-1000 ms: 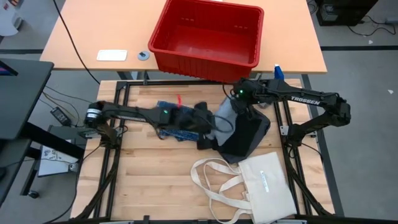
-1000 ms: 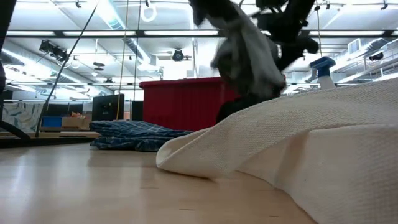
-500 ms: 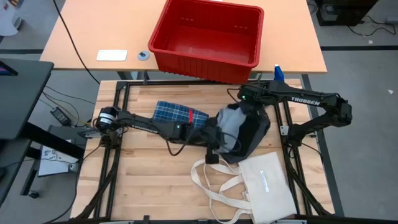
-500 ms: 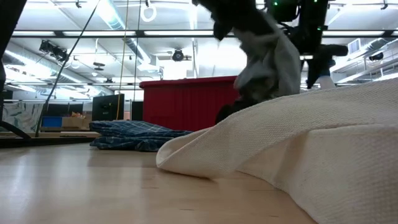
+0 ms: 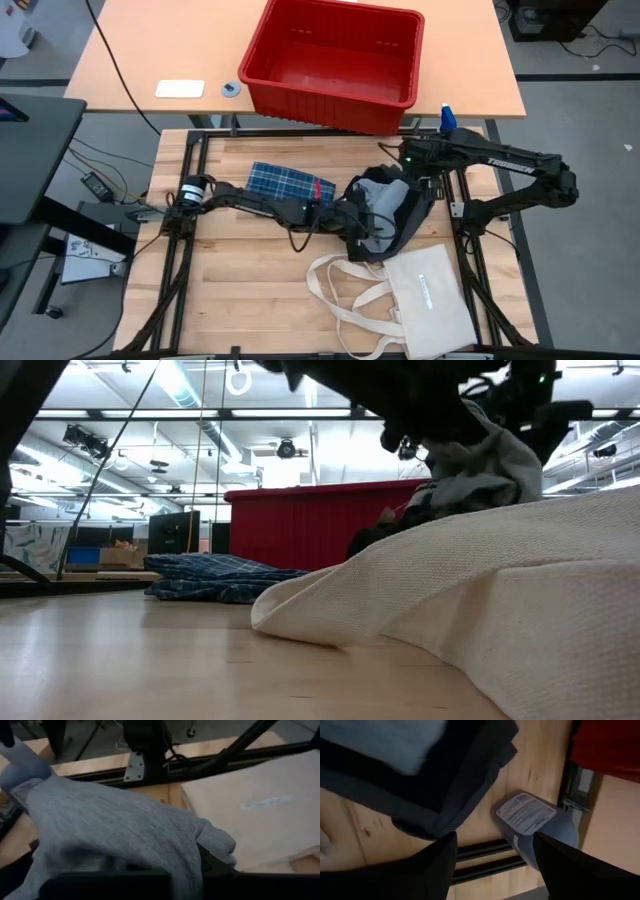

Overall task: Fold laundry
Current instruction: Stack the gray shirt on top of the black shirt

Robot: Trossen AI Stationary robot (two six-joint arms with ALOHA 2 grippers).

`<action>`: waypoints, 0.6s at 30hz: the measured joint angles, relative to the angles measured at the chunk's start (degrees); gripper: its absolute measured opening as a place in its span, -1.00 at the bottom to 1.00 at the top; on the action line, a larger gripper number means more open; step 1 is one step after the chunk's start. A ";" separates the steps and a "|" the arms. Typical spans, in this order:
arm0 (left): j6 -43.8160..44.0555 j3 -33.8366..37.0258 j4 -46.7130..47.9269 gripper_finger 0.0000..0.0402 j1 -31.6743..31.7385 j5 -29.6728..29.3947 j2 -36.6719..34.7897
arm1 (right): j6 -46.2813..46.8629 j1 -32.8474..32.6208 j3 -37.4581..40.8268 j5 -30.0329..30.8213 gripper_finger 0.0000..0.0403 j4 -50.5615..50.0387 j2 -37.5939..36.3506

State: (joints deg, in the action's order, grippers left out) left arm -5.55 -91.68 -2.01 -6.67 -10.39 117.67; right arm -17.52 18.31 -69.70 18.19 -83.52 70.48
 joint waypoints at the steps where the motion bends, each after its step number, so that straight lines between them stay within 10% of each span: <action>1: -0.57 0.00 -0.87 -0.93 0.20 -0.06 0.57 | 1.11 -0.27 -0.34 -0.11 0.33 -0.13 -0.66; 10: -1.61 -0.02 -8.34 -0.87 0.85 1.40 5.26 | 10.96 -1.06 -2.99 -2.63 0.33 -0.92 -4.16; 18: -1.25 0.04 -9.42 -0.17 1.06 3.84 6.61 | 18.00 -2.56 -3.44 -9.07 0.33 -0.60 -4.53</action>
State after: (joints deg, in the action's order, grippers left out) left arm -6.80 -91.64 -11.43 -5.62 -6.55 124.29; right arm 0.48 15.75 -73.14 9.12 -84.12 65.95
